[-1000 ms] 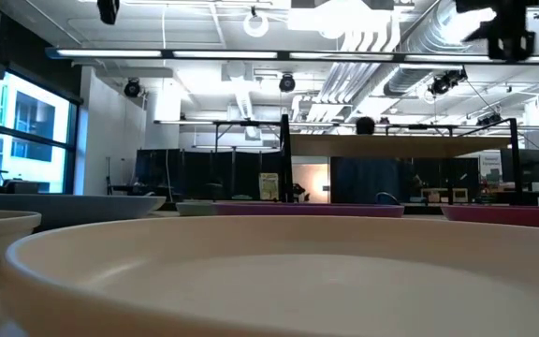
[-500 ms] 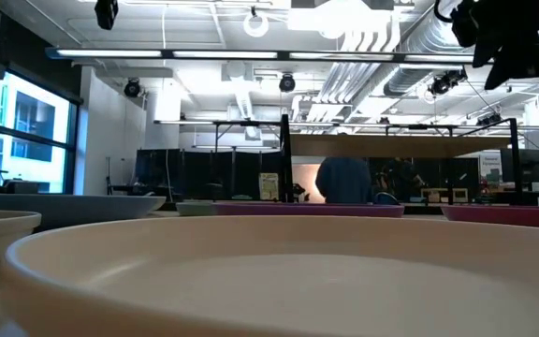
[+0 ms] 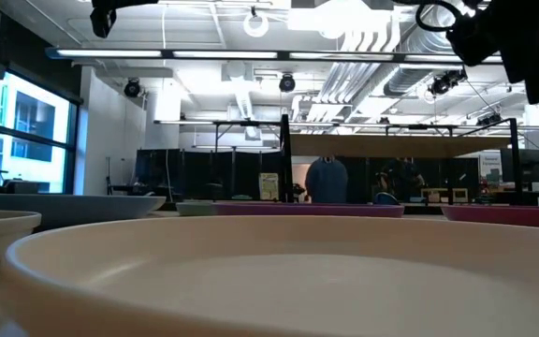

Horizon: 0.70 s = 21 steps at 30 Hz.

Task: Place and stack plates onto a shelf
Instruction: Put the pink plate on the shelf

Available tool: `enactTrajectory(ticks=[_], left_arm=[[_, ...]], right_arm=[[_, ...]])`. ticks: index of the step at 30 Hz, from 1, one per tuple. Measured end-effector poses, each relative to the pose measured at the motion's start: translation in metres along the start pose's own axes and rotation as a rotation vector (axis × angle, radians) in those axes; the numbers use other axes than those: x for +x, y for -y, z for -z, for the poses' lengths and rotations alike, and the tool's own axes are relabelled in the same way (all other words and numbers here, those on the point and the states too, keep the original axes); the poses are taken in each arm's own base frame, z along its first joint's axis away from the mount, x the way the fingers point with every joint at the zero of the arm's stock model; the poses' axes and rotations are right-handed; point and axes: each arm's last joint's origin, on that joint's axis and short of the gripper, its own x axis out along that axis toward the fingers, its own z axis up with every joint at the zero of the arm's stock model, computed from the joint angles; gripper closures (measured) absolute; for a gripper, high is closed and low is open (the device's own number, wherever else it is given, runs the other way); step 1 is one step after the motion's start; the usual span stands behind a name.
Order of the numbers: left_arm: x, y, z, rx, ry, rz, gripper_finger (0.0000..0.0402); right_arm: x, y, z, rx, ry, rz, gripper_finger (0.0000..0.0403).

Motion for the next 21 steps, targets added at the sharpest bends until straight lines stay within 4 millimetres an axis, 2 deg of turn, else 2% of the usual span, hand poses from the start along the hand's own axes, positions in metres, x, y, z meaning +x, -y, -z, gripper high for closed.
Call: enactTrajectory(ticks=[11,15,21], left_arm=[[0.0,0.0,0.0,0.009,-0.001,0.0,0.0385],[0.0,0.0,0.001,0.039,-0.008,-0.002,0.0385],[0.0,-0.001,0.002,0.058,-0.025,-0.008,0.0385]], right_arm=[[0.031,-0.018,0.023,0.234,0.014,0.102,0.0237],[0.043,-0.024,0.031,0.182,0.018,0.123,0.0237],[0.06,-0.03,0.036,-0.005,0.019,0.166,0.0237]])
